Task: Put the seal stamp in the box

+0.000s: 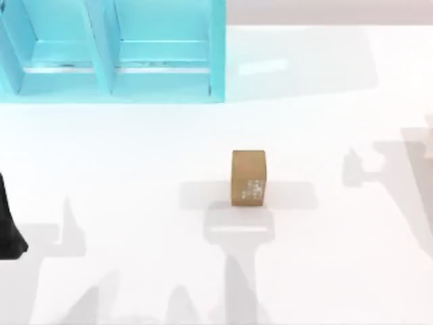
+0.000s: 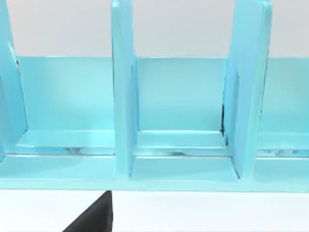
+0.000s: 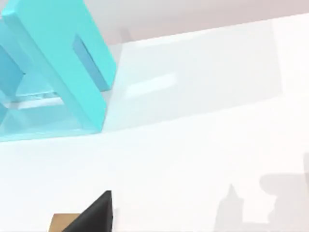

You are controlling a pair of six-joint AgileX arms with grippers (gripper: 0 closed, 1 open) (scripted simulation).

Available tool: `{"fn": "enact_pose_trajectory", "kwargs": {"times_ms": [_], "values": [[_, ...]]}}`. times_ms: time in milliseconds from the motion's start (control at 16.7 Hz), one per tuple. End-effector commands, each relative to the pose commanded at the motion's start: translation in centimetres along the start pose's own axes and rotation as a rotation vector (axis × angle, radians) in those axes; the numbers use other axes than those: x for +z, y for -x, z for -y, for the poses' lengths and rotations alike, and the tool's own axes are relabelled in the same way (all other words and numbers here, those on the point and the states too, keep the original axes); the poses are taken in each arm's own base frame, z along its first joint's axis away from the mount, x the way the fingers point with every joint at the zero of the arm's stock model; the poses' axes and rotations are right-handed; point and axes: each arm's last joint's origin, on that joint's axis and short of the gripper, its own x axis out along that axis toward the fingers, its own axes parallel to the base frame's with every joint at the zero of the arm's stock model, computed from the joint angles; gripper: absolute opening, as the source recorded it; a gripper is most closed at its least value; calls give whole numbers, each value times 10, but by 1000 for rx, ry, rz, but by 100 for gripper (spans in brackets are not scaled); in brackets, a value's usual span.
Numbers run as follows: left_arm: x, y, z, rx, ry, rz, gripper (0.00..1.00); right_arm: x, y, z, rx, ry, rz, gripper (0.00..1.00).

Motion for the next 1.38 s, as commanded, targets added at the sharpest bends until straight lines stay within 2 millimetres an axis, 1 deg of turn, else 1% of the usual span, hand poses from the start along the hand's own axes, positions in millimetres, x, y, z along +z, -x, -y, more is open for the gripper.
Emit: {"fn": "enact_pose_trajectory", "kwargs": {"times_ms": [120,240,360,420,480,600,720,840,960,1080,1200,1380], "values": [[0,0,0,0,0,0,100,27,-24,-21,-6,-31,-149,100],[0,0,0,0,0,0,100,47,-57,-45,-26,-50,-303,100],[0,0,0,0,0,0,100,57,-96,-70,-58,-58,-454,100],[0,0,0,0,0,0,100,58,-117,-83,-78,-57,-527,100],[0,0,0,0,0,0,100,56,-137,-96,-100,-54,-598,100],[0,0,0,0,0,0,100,46,-177,-121,-149,-40,-727,100],[0,0,0,0,0,0,100,28,-212,-142,-199,-20,-837,100],[0,0,0,0,0,0,100,7,-241,-159,-246,3,-926,100],[0,0,0,0,0,0,100,-12,-261,-171,-284,24,-989,100],[0,0,0,0,0,0,100,-26,-273,-179,-309,39,-1027,100],[0,0,0,0,0,0,100,-32,-278,-182,-320,47,-1045,100],[0,0,0,0,0,0,100,-33,-279,-182,-320,47,-1045,100]]}}
